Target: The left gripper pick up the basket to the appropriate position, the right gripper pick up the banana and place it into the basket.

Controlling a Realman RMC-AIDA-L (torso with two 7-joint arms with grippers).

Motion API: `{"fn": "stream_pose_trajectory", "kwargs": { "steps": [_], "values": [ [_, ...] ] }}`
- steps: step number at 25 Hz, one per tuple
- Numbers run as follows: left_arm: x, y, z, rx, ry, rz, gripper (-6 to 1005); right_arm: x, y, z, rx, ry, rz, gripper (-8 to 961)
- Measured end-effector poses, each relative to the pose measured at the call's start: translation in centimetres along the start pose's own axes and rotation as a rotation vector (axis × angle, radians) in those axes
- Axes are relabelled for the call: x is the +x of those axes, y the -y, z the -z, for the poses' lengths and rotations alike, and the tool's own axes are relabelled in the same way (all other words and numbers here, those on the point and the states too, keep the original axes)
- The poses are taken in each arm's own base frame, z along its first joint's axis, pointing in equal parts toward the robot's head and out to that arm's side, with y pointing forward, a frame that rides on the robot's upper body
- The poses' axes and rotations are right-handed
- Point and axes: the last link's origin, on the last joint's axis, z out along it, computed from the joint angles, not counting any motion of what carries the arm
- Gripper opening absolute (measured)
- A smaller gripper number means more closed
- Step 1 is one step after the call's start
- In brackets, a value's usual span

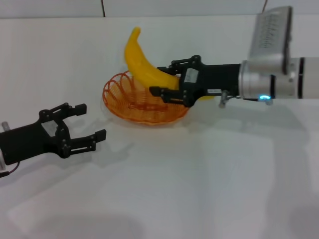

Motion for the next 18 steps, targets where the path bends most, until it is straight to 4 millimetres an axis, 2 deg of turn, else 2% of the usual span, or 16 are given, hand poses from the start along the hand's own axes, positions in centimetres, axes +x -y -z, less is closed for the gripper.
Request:
{"fn": "stream_pose_trajectory", "kwargs": {
  "steps": [8, 13, 14, 18],
  "values": [
    [0.4, 0.0, -0.6, -0.016, -0.005, 0.005, 904, 0.7, -0.1, -1.2, 0.006, -0.077, -0.042, 516],
    [0.1, 0.0, -0.3, -0.010, -0.002, 0.012, 904, -0.3, -0.3, -1.0, -0.027, -0.030, -0.049, 520],
    [0.1, 0.0, -0.3, -0.010, -0.002, 0.012, 904, -0.6, -0.4, -0.6, -0.034, -0.008, -0.048, 521],
    [-0.4, 0.0, 0.5, 0.012, 0.002, 0.022, 903, -1.0, -0.3, 2.6, -0.014, 0.066, -0.056, 674]
  ]
}}
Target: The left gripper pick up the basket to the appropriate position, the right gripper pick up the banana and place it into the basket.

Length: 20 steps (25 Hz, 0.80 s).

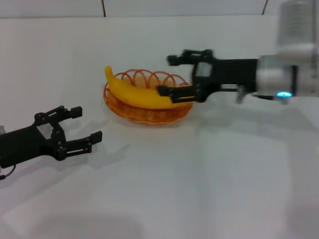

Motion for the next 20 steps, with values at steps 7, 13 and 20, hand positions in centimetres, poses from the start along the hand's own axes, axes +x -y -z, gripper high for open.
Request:
{"fn": "stream_pose_trajectory", "kwargs": {
  "steps": [7, 13, 20],
  "values": [
    [0.0, 0.1, 0.2, 0.012, -0.005, -0.011, 903, 3.1, -0.3, 7.4, 0.126, 0.060, -0.048, 884],
    [-0.4, 0.1, 0.5, 0.024, 0.000, -0.004, 903, 7.0, -1.7, 9.9, 0.166, 0.015, -0.059, 884],
    [-0.9, -0.2, 0.7, 0.032, 0.003, -0.020, 904, 8.5, -2.6, 10.6, 0.220, 0.029, 0.015, 884]
  ]
}}
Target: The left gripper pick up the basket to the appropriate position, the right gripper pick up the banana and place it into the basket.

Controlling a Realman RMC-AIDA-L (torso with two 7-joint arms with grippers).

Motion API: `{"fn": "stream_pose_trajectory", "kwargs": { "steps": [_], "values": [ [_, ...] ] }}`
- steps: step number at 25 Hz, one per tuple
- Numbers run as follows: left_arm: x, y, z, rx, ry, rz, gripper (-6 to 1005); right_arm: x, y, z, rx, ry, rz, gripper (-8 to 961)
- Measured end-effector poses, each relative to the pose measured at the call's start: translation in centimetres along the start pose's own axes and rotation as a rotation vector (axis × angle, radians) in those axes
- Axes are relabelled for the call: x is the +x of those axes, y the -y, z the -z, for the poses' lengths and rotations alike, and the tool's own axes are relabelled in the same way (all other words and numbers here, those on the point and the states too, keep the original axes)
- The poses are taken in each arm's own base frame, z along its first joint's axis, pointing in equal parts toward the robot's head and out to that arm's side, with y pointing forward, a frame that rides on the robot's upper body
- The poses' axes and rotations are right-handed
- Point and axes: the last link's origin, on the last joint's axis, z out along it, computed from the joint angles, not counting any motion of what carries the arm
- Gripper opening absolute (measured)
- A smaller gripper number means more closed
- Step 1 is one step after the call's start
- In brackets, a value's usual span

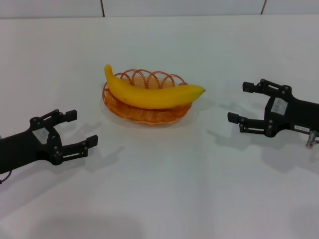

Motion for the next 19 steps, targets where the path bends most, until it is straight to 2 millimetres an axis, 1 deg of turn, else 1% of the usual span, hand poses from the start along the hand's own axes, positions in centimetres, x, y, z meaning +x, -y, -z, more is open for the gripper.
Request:
{"fn": "stream_pose_trajectory", "kwargs": {
  "steps": [8, 19],
  "values": [
    [-0.10, -0.09, -0.06, -0.001, 0.002, -0.003, 903, -0.71, -0.04, 0.33, 0.020, 0.072, -0.005, 884],
    [-0.09, -0.15, -0.13, -0.002, 0.000, -0.003, 903, -0.85, -0.02, 0.08, 0.015, 0.081, -0.011, 884]
  ]
}}
